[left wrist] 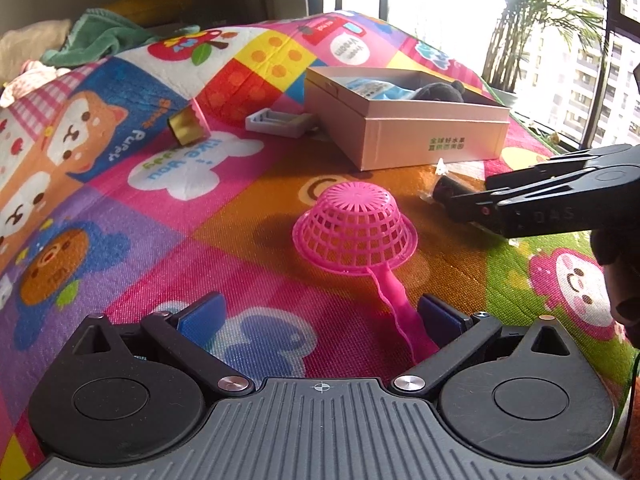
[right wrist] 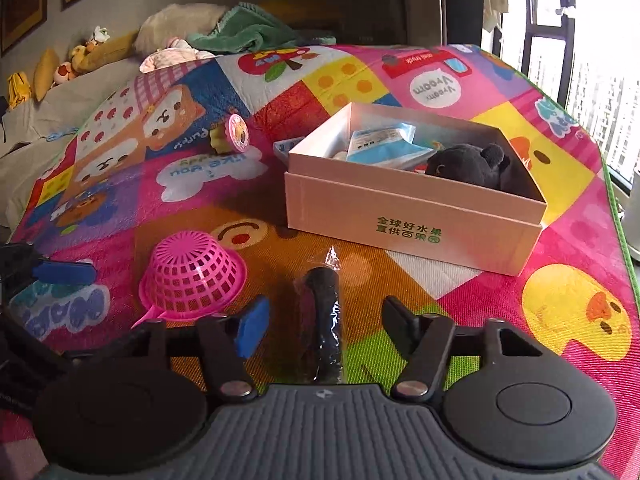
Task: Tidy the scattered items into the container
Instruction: 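Grasp the black bagged item with the right tool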
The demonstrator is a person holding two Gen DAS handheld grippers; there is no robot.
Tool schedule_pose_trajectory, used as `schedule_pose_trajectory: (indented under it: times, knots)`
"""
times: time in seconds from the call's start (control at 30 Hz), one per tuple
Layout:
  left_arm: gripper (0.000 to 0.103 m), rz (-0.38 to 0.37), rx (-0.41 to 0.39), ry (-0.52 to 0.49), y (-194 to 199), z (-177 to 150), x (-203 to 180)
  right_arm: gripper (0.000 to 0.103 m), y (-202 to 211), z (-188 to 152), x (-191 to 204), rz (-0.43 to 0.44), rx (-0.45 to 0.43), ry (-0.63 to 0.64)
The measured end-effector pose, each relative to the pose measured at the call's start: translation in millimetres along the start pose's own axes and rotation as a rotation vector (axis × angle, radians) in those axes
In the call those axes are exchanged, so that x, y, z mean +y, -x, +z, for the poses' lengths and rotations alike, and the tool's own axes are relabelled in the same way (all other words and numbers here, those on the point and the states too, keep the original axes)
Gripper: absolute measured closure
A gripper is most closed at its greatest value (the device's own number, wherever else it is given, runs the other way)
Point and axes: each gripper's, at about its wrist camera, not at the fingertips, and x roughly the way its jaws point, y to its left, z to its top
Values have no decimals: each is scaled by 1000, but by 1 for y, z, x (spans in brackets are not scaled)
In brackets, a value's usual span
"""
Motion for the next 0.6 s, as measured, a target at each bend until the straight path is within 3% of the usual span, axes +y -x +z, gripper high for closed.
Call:
schedule_pose_trajectory:
  times: [0.17,0.27,0.4,0.6]
  knots:
    - [0,0,7,-7,-1,1,-1,77,1,-4,-1,9,0,5]
    - [0,4,20,18,0,5,-1,78,16,-9,-5,-4,-23,-5]
    - [0,-93,19,95,-4,20,0,78,36,-17,-14,-36,-53,-16]
    - [0,-3,38,13,-33,43,-20,78,47,-29,-19,-68,-66,-10]
